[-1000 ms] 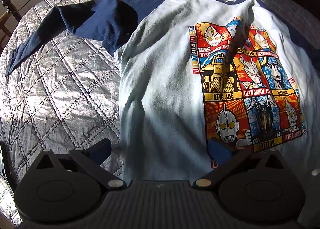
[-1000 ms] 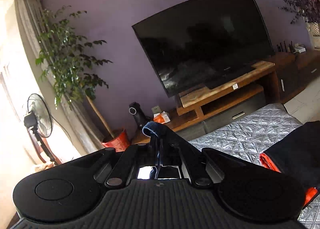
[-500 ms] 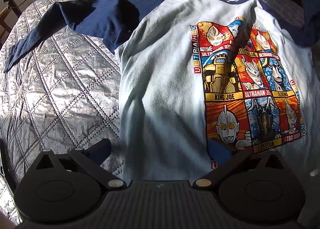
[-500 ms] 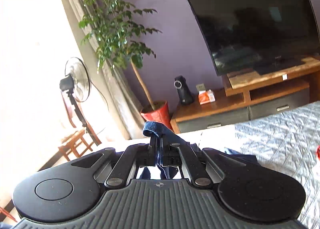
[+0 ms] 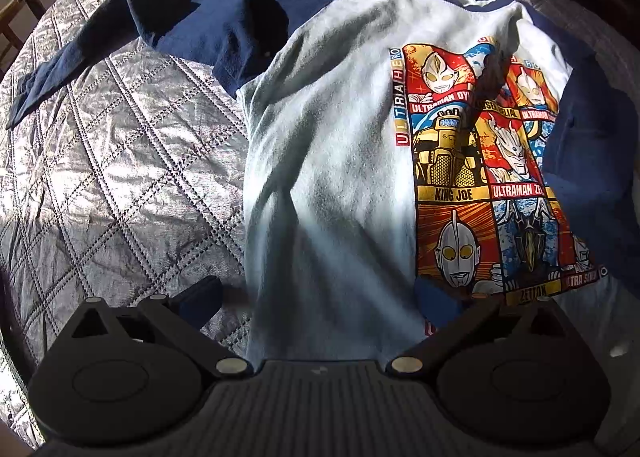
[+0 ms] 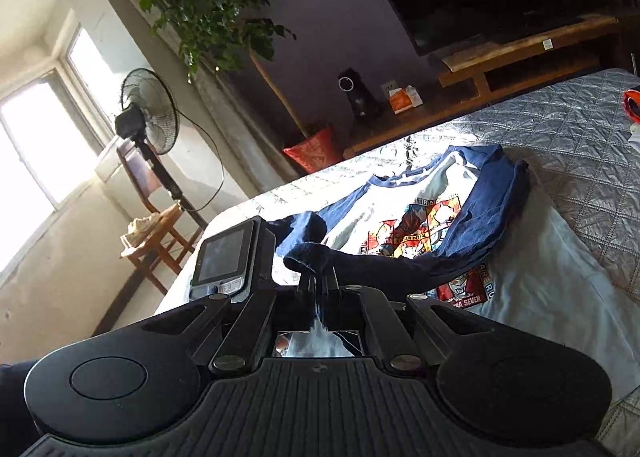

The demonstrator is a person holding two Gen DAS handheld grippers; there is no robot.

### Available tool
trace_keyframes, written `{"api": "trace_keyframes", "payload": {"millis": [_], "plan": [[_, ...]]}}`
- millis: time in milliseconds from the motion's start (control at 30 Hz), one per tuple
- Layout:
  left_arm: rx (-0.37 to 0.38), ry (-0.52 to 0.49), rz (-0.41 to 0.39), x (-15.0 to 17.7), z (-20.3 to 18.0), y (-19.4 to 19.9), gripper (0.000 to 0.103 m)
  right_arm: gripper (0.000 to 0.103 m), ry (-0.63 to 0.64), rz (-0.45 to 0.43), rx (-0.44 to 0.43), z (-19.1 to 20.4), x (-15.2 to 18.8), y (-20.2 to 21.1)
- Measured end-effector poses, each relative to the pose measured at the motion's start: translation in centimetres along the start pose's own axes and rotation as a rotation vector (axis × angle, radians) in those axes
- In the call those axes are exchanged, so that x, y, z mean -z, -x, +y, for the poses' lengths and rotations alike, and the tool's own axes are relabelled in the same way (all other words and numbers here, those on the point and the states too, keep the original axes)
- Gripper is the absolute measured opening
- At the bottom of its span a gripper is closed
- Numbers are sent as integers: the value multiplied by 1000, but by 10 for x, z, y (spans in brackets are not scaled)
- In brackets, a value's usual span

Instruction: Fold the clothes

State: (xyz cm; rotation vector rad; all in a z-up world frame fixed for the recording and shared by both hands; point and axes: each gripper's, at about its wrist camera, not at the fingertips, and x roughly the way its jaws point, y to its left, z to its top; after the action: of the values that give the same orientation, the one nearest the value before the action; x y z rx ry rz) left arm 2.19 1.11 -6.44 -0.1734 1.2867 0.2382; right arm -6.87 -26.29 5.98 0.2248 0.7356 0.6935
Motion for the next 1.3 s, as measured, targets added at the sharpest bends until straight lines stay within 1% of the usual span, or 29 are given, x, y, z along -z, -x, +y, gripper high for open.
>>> {"api": "trace_keyframes", "payload": {"millis": [33,67,100,167,233,267,300,333,367,433,567,633,667,733,767,800,833,867,900,933,967,1000,1033,1067,1200,1267,1300], "plan": [[0,1,0,0,0,0,102,18,75,145,4,4,6,-13],[1,2,0,-1,0,0,102,23,79,297,-9,2,14,-26],[0,5,-1,-1,1,1,102,24,31,343,-15,-6,20,-29],[-1,9,-3,-2,1,1,102,25,-56,267,3,-22,16,-22],[0,6,-6,-1,1,2,102,26,-63,185,59,-37,-6,-21],[-2,-3,-12,0,-2,3,102,38,-37,154,97,-45,-22,-26],[3,-16,-16,1,-4,4,102,55,-11,123,134,-53,-39,-31],[10,-30,-19,2,-6,5,102,61,16,91,172,-60,-55,-36],[24,-36,-23,2,-8,6,102,62,42,60,209,-68,-72,-40],[57,-55,-35,3,-13,11,102,61,37,22,255,-90,-105,-55],[75,-179,-61,10,-34,17,102,62,-141,25,265,-164,-172,-108],[113,-205,-61,14,-43,19,102,56,-184,59,297,-195,-192,-135],[133,-217,-61,16,-47,21,102,57,-177,88,322,-205,-195,-149],[181,-249,-88,19,-57,28,102,45,-139,147,371,-220,-193,-172],[177,-272,-104,21,-61,30,102,38,-146,156,360,-224,-187,-177],[170,-295,-120,23,-66,32,102,38,-167,160,325,-227,-179,-179],[164,-306,-118,24,-69,31,102,36,-170,175,304,-228,-170,-182],[159,-314,-112,25,-71,29,102,34,-148,208,314,-227,-160,-187],[154,-323,-107,26,-73,28,102,35,-140,241,331,-230,-150,-192],[155,-318,-92,26,-74,26,102,33,-150,269,340,-236,-141,-196],[154,-319,-83,27,-75,24,102,29,-156,278,345,-239,-135,-195],[153,-320,-76,28,-77,23,102,21,-160,270,347,-241,-131,-190],[151,-322,-69,29,-78,21,102,17,-164,263,349,-243,-127,-186],[148,-320,-65,29,-78,20,102,7,-168,256,351,-245,-123,-181],[131,-309,-53,29,-76,14,102,6,-199,223,351,-252,-111,-164],[133,-297,-57,25,-74,13,102,6,-252,198,328,-254,-114,-158],[134,-293,-61,24,-74,13,102,7,-248,185,329,-253,-118,-159]]}}
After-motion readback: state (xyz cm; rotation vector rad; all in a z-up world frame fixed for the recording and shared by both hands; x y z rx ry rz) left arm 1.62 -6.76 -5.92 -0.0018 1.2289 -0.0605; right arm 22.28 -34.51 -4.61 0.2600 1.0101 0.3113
